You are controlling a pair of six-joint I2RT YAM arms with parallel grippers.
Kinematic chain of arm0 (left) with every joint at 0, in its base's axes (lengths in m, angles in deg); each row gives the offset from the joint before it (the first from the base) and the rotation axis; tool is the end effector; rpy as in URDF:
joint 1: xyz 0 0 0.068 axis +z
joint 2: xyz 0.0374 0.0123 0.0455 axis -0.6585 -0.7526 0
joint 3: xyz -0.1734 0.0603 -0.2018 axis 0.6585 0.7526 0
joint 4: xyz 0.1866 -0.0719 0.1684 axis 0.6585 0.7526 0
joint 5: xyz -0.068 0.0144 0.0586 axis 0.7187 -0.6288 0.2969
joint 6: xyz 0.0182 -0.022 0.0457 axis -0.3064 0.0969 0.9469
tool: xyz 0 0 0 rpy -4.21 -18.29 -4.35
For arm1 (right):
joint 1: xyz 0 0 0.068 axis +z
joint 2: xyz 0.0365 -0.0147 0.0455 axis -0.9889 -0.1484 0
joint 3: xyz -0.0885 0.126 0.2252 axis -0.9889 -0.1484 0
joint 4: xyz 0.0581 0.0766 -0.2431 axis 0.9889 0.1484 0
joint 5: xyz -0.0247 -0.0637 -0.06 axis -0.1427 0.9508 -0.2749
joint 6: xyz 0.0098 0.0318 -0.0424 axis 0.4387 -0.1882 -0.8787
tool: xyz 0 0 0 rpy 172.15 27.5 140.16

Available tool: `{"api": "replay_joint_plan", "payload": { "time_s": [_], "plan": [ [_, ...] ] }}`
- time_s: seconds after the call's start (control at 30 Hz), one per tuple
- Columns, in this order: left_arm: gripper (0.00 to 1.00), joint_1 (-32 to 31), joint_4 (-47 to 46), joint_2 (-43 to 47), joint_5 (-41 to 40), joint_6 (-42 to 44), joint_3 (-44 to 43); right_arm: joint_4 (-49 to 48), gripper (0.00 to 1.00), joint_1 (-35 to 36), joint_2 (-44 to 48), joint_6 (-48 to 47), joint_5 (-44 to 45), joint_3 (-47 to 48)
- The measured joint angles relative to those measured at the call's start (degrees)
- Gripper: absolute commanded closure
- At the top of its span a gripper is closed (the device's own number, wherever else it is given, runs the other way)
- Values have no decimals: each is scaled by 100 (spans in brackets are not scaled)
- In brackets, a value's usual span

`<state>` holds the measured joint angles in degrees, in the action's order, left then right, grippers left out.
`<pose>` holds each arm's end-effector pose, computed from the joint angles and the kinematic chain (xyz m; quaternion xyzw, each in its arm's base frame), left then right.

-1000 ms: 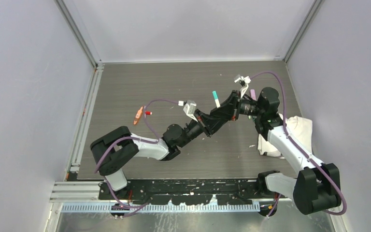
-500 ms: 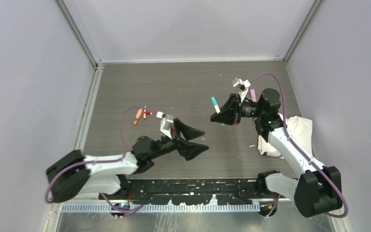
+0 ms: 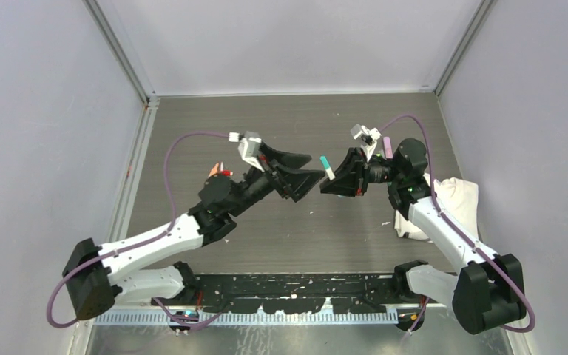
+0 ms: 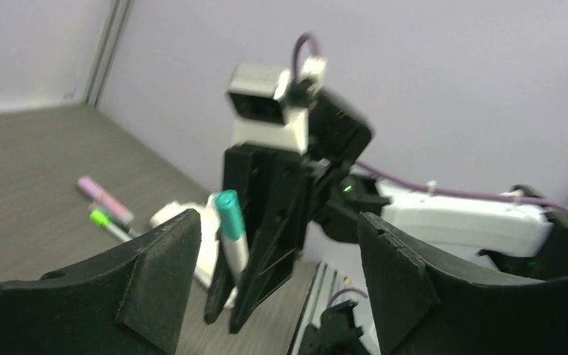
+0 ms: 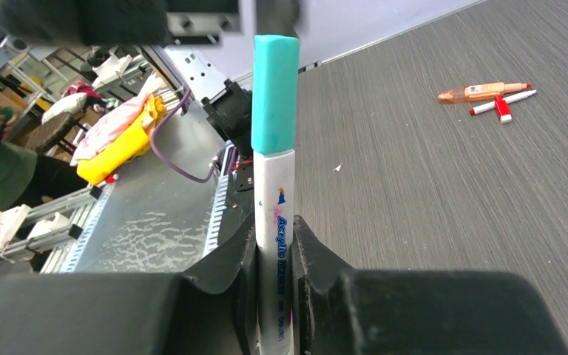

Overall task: Insert the pens into the pen caps
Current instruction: Press the pen cap onto the pen.

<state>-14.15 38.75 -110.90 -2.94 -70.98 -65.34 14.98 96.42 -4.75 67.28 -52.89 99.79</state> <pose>0.1368 -0.2029 0.3711 0.1249 0.5384 -0.6107 0.5671 0.2143 0.0931 0.3125 -0.4036 0.5702 0.5971 0.3942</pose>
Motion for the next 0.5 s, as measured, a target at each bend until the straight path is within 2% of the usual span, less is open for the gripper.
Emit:
{"api": "replay_joint_plan", "payload": {
  "time_s": [0.2,0.5],
  "plan": [
    [38,0,199,-699,-90,-164,-39,2,99,72,39,0,-7,0],
    [49,0,-157,-1150,-83,-446,-345,247,99,111,70,-94,-22,0]
  ]
}}
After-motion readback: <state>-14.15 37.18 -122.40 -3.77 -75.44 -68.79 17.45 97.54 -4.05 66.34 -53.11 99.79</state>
